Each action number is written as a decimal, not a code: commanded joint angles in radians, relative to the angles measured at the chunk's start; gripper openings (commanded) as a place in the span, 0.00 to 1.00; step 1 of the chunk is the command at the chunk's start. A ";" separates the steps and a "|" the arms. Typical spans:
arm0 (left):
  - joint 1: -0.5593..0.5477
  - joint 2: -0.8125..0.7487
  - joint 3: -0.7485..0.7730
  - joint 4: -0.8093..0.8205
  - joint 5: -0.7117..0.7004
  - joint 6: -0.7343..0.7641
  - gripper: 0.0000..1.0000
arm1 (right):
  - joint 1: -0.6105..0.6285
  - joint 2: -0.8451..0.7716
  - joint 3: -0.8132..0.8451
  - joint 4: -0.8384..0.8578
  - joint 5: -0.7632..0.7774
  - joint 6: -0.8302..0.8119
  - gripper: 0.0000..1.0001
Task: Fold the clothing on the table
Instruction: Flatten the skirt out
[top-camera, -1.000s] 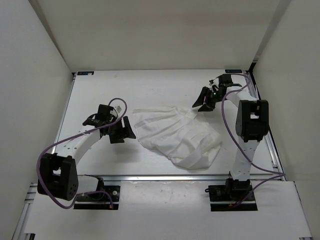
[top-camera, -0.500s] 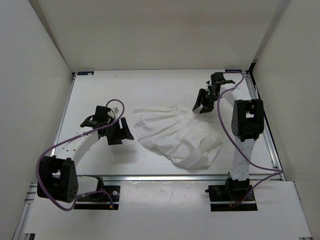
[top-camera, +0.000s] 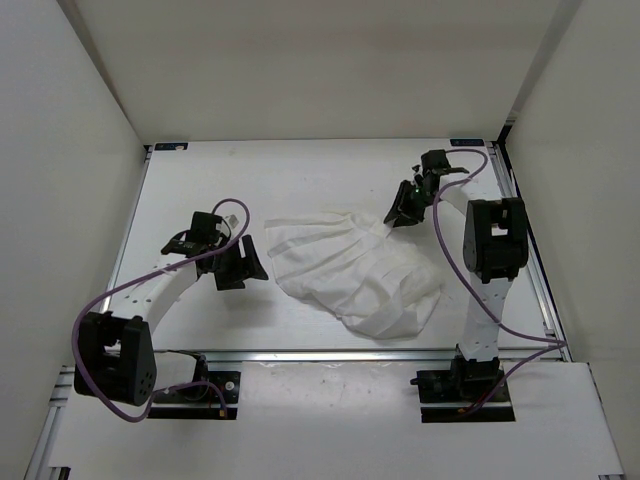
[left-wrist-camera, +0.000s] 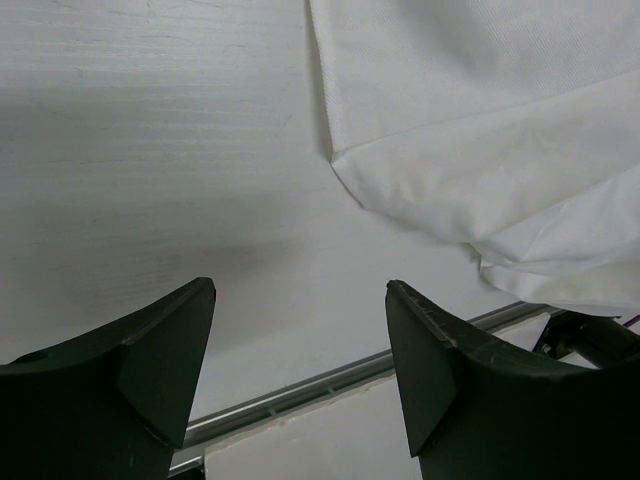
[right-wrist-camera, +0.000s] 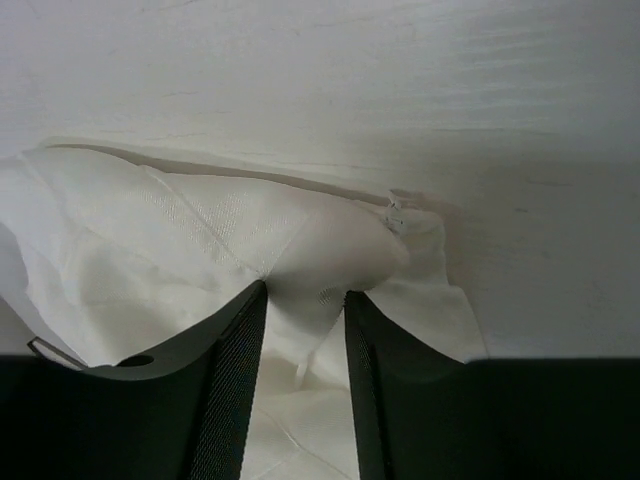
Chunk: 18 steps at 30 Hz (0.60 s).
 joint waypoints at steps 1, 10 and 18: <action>0.017 -0.043 -0.003 -0.005 0.008 -0.003 0.80 | 0.020 -0.033 -0.088 0.218 -0.130 0.067 0.35; 0.010 -0.028 -0.004 0.015 0.020 -0.009 0.80 | 0.040 -0.232 0.133 0.360 -0.433 0.075 0.00; -0.052 0.026 0.032 0.031 0.022 -0.009 0.79 | 0.023 -0.349 0.476 0.320 -0.548 0.018 0.00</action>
